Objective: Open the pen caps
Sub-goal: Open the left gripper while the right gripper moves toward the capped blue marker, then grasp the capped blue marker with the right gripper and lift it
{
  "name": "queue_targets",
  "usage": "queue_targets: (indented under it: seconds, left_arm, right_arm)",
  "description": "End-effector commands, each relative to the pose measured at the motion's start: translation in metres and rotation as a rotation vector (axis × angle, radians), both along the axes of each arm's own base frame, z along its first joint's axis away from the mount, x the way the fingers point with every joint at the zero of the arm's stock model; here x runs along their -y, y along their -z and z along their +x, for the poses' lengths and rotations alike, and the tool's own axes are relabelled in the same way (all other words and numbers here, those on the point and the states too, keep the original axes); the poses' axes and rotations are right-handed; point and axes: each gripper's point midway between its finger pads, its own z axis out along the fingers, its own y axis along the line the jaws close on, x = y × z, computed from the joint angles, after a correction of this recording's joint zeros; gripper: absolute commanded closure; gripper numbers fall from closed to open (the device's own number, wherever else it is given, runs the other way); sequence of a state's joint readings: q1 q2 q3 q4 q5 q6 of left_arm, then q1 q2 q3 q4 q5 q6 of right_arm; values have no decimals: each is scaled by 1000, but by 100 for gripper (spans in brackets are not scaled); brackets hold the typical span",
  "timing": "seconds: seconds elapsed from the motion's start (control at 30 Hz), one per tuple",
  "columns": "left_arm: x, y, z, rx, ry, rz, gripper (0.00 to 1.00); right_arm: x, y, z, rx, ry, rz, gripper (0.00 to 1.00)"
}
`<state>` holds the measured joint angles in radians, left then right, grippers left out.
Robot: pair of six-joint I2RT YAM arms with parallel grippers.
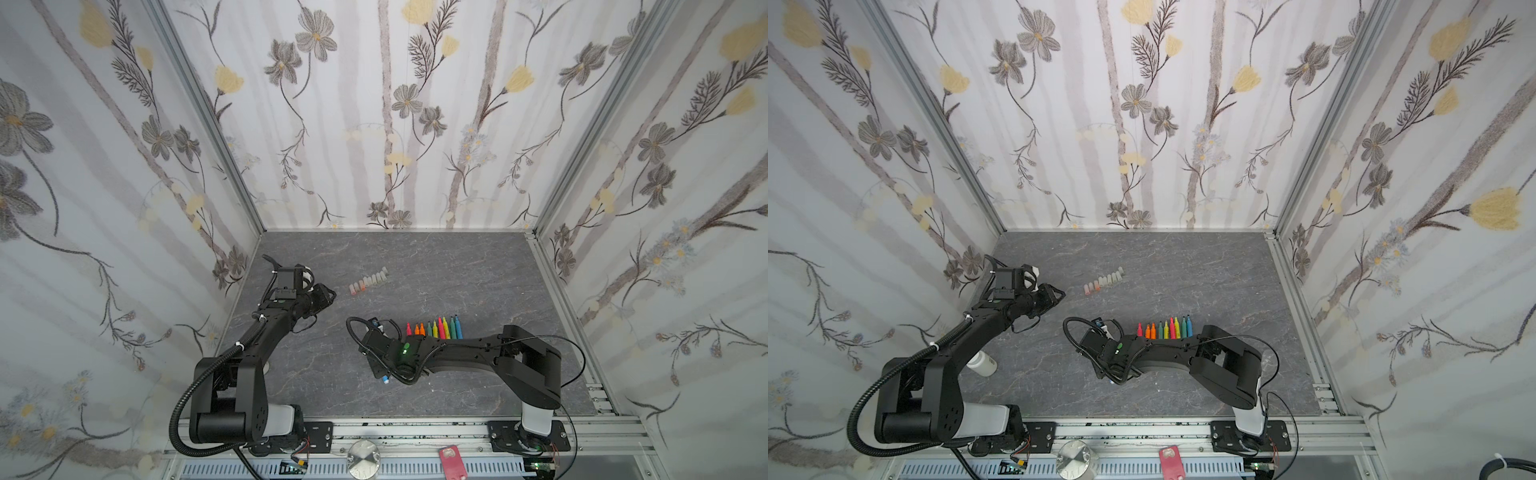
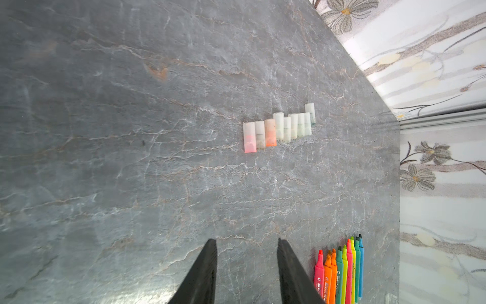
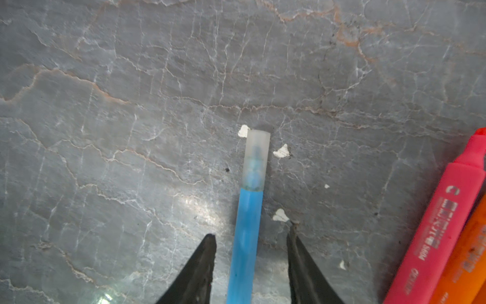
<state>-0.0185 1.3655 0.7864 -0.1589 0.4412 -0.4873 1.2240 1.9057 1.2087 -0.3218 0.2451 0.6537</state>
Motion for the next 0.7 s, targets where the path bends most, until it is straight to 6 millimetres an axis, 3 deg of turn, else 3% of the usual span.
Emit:
queue_targets:
  seconds: [0.0,0.4,0.67]
  left_arm:
    - [-2,0,-5,-1,10,14,62]
    - [0,-9,-7,8,26,10,61]
    - [4,-5,-12,-12,52,-3,61]
  right_arm:
    - [3,8,-5,-25,-2,-45,57]
    - [7,30,-15,-82,-21,-124,65]
    - [12,30,-18,-80,-21,-118,87]
